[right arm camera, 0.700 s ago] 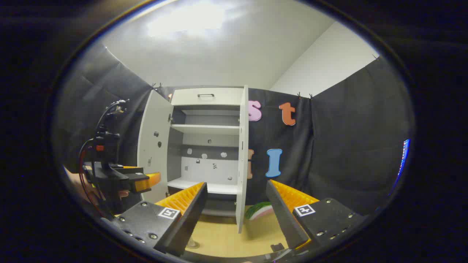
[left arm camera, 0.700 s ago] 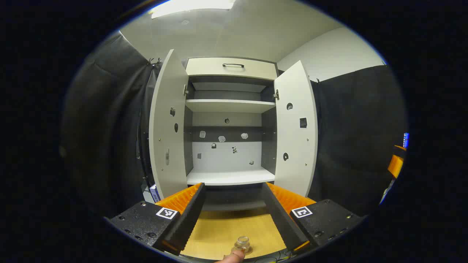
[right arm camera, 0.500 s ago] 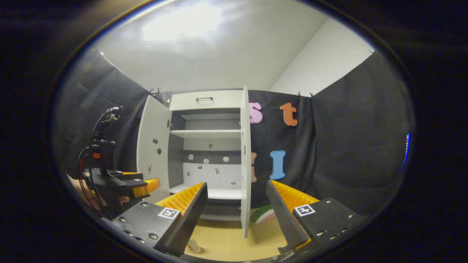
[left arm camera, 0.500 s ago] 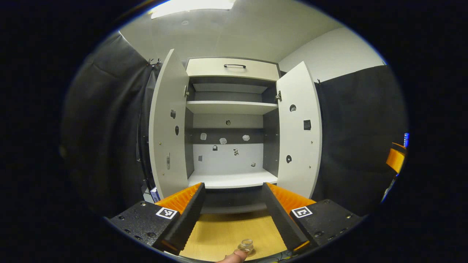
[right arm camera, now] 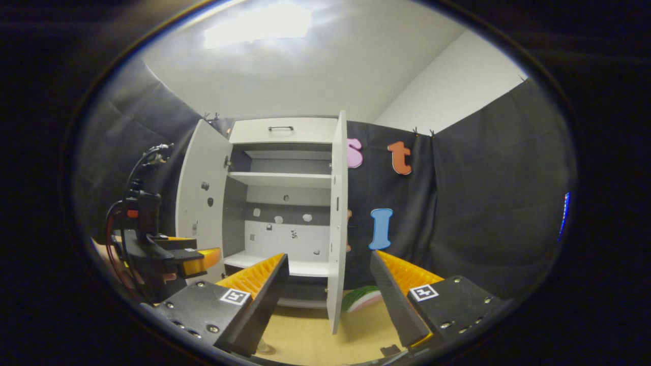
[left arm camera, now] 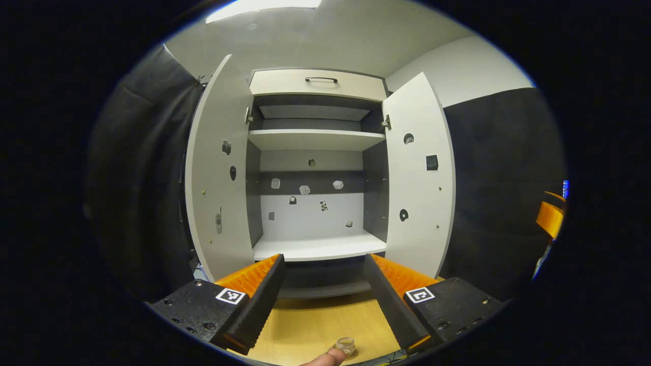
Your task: Grasp the bottle in the cabinet with the left hand and place it on the coaster, then close the right door with the right hand and the left door with the left hand.
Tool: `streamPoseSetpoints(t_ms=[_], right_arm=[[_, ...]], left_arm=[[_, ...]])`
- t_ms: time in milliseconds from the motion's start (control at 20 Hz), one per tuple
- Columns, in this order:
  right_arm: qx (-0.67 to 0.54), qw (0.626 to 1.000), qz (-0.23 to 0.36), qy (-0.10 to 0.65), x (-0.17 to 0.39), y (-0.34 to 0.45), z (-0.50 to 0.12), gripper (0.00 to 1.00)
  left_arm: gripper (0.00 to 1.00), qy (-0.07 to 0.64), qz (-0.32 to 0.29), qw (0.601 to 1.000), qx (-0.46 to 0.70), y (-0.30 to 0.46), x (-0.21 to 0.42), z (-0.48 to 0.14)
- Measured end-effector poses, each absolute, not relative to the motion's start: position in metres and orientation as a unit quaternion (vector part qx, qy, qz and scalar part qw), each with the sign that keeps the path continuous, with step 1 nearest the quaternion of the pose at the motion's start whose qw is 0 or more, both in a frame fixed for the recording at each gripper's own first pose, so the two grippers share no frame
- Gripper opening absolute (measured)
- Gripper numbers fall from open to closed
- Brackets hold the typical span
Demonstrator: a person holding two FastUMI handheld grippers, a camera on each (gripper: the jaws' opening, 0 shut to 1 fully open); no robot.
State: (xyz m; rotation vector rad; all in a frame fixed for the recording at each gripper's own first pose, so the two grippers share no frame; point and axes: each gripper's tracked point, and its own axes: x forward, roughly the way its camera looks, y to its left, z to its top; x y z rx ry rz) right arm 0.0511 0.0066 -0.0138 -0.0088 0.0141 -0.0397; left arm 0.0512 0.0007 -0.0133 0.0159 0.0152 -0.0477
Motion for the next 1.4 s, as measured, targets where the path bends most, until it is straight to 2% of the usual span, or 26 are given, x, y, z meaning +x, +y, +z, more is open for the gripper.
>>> streamPoseSetpoints(t_ms=[300, 500, 750, 1000, 1150, 1400], right_arm=[[-0.008, 0.999, -0.031, 0.008, 0.051, 0.003, -0.013, 0.98], [-0.009, 0.999, -0.030, 0.011, 0.055, 0.010, -0.018, 0.98], [0.024, 1.000, -0.004, 0.011, 0.069, 0.038, -0.030, 0.98], [0.013, 1.000, 0.024, 0.014, 0.086, 0.056, -0.050, 0.98], [-0.001, 0.999, 0.026, 0.040, 0.092, 0.060, -0.073, 0.98], [0.015, 0.997, 0.030, 0.071, 0.112, 0.070, -0.097, 0.98]], left_arm=[[0.98, 0.000, -0.038, 0.999, -0.004, -0.006, 0.058, -0.017], [0.98, 0.012, -0.042, 0.999, 0.003, 0.001, 0.059, -0.045], [0.99, 0.047, -0.050, 0.998, 0.004, 0.016, 0.049, -0.111], [0.99, 0.118, -0.044, 0.992, 0.009, 0.036, 0.037, -0.202], [1.00, 0.170, -0.065, 0.983, -0.004, 0.030, 0.026, -0.254], [1.00, 0.174, -0.094, 0.980, 0.007, 0.025, 0.029, -0.268]])
